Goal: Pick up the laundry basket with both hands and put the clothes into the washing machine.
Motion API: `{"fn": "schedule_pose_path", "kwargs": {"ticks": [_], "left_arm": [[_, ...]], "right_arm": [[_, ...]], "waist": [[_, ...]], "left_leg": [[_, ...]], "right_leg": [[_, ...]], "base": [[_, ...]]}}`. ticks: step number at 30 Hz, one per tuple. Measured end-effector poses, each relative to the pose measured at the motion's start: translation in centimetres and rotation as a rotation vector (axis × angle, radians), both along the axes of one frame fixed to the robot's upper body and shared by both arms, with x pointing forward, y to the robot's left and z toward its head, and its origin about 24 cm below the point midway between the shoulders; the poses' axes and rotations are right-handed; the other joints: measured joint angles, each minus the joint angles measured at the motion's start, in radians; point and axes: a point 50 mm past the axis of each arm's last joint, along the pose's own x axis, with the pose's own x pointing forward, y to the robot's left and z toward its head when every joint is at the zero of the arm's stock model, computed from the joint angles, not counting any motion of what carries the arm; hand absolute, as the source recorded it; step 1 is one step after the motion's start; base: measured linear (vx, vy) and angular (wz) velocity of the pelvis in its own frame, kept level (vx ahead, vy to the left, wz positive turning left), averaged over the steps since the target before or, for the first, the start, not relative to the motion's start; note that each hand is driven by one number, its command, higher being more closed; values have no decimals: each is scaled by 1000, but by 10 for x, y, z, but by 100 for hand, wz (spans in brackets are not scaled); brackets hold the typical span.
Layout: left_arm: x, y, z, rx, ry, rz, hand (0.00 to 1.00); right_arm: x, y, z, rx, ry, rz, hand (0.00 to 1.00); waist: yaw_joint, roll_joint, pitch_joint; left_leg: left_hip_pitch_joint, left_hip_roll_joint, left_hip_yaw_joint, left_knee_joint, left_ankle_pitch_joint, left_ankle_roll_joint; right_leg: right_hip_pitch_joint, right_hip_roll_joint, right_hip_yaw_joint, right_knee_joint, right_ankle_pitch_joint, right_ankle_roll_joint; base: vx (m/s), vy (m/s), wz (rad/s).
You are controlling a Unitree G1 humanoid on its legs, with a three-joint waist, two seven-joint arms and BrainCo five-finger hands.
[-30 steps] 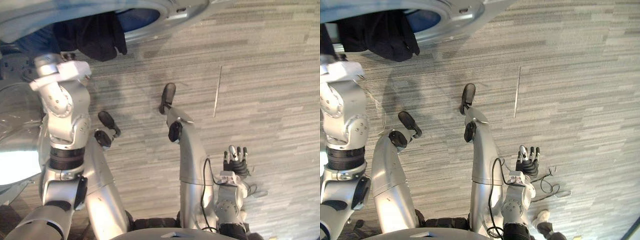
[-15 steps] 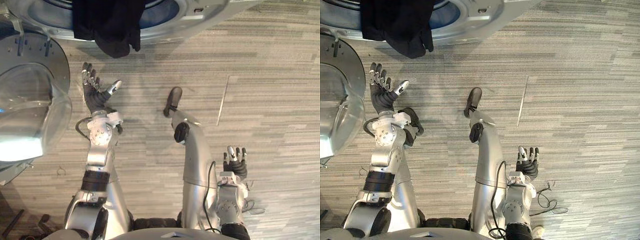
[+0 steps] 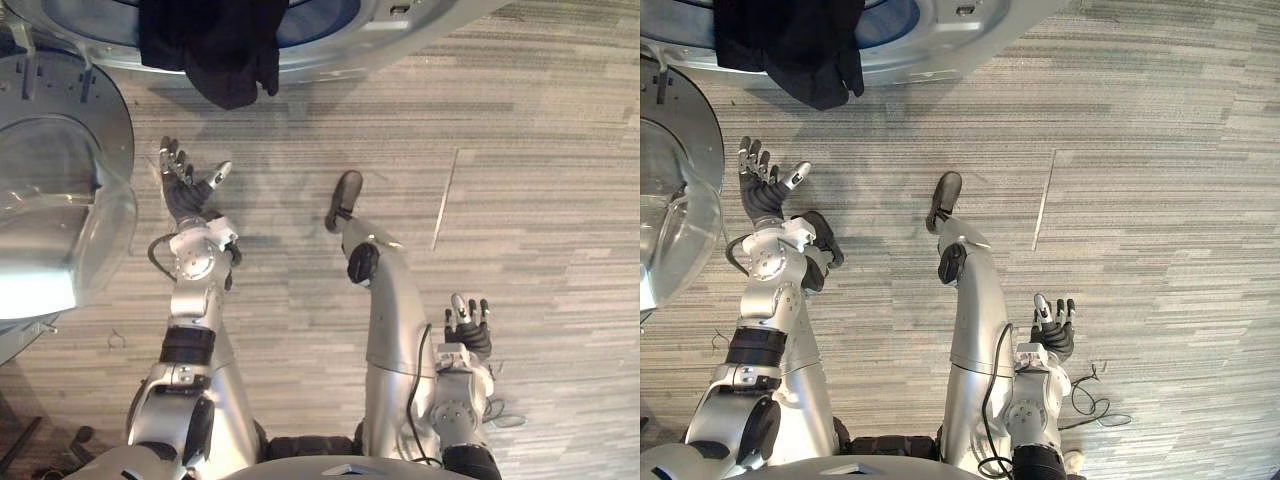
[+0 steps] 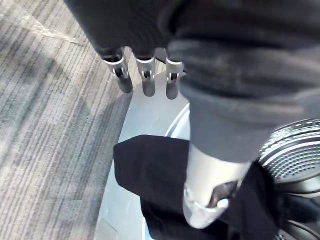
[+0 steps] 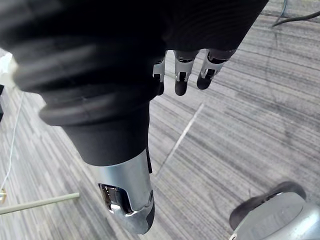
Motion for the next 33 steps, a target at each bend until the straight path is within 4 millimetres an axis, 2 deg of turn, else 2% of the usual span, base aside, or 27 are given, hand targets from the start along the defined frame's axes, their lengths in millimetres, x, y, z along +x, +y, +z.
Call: {"fn": "schedule_pose_path", "kwargs": {"ticks": [3, 6, 10, 12, 13, 14, 17, 18, 24, 26, 30, 33], "left_arm": [[15, -2, 7, 36, 30, -26, 0], [33, -12, 29, 76, 10, -87, 0], [50, -18, 73, 136, -59, -133, 0], [58, -12, 106, 135, -106, -147, 0], [58, -11, 109, 134, -112, -148, 0], [60, -7, 125, 139, -134, -145, 0], [60, 11, 149, 146, -165, -111, 0], [59, 15, 160, 140, -185, -105, 100], [59, 11, 169, 54, -194, -141, 100], [59, 8, 175, 13, -206, -165, 100], [58, 11, 178, -27, -211, -160, 100], [59, 8, 172, -72, -197, -181, 100]], "right_arm": [[11, 2, 7, -16, -24, 33, 0], [16, 3, 13, -26, -45, 48, 0], [16, 3, 13, -12, -52, 51, 0], [17, 2, 14, -9, -56, 53, 0], [17, 3, 14, -6, -57, 53, 0], [17, 3, 14, -1, -58, 54, 0], [16, 3, 13, 0, -57, 52, 0], [15, 1, 13, 0, -56, 43, 0], [9, -6, 10, 14, -54, -9, 0], [6, -7, 9, 15, -53, -22, 0], [6, -8, 10, 13, -55, -23, 0], [7, -6, 12, 18, -66, -22, 0]], "waist": [[-23, -5, 1], [-35, -23, 1], [-54, -37, 2], [-68, -39, 2], [-69, -39, 2], [-73, -40, 3], [-77, -40, 3], [-77, -40, 3], [-75, -40, 3], [-75, -40, 3], [-84, -39, 3], [-94, -39, 2]], "left_leg": [[-31, 7, -16, 35, -13, -7], [-76, 20, -28, 98, -38, -5], [-151, 35, -44, 160, -61, 1], [-197, 43, -46, 180, -69, 1], [-202, 45, -46, 182, -69, 2], [-219, 55, -47, 190, -72, 7], [-250, 76, -41, 216, -87, 8], [-261, 80, -41, 230, -95, 9], [-286, 89, -32, 285, -126, 29], [-293, 87, -18, 293, -132, 39], [-291, 87, 9, 293, -133, 58], [-281, 76, 9, 294, -126, 67]], "right_leg": [[-22, 4, -2, 22, -2, -4], [-63, 7, 3, 70, -12, -7], [-119, 14, 2, 95, -10, -2], [-153, 21, 3, 86, 4, 6], [-156, 22, 2, 83, 6, 7], [-168, 27, 1, 73, 15, 8], [-196, 43, 5, 62, 32, 6], [-208, 46, 10, 69, 33, 5], [-234, 49, 33, 92, 39, 13], [-244, 45, 49, 80, 52, 29], [-241, 38, 56, 42, 87, 34], [-222, 27, 53, 41, 113, 17]], "base": [[-12, -46, -11], [-22, -31, -14], [-41, -3, -16], [-54, 19, -24], [-35, 22, -30], [-16, 20, -33], [-6, 24, -37], [9, 27, -27], [-5, 19, -11], [-64, 38, -8], [-74, 41, -12], [-70, 17, 10]]}}
